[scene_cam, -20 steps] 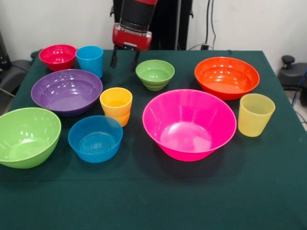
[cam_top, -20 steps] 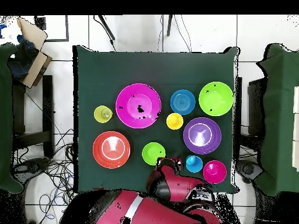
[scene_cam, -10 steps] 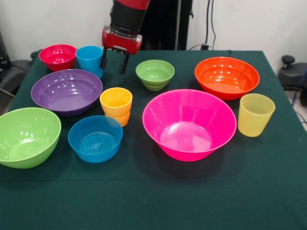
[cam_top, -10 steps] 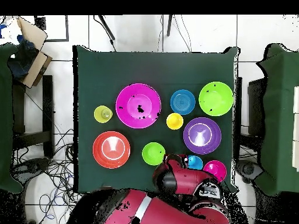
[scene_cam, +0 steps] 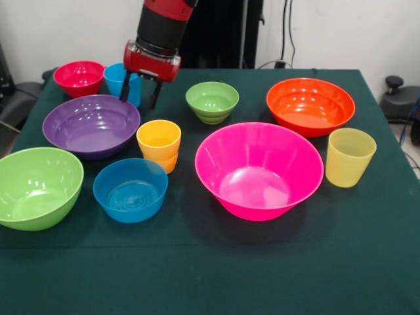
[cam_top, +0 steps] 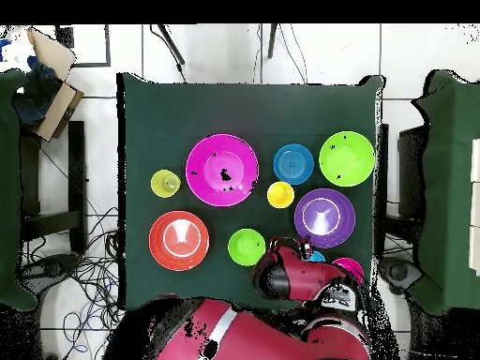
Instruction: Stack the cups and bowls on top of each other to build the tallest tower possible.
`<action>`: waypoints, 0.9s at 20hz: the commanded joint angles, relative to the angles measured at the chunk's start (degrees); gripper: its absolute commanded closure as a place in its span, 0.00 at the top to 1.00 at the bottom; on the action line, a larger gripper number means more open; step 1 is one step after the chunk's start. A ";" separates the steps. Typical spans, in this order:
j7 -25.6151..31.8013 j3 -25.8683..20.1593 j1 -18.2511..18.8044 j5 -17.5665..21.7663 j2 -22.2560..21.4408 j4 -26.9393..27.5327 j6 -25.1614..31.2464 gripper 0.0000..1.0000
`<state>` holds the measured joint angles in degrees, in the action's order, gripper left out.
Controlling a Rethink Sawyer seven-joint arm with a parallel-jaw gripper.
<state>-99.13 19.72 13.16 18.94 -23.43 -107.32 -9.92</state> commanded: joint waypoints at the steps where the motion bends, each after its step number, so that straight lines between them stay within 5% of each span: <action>1: -4.50 -2.06 -3.05 -0.44 3.69 6.06 4.08 1.00; 18: -6.71 -2.61 -2.45 -1.44 12.17 10.52 -1.03 1.00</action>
<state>-99.13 20.89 11.34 18.94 -16.33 -103.00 -9.93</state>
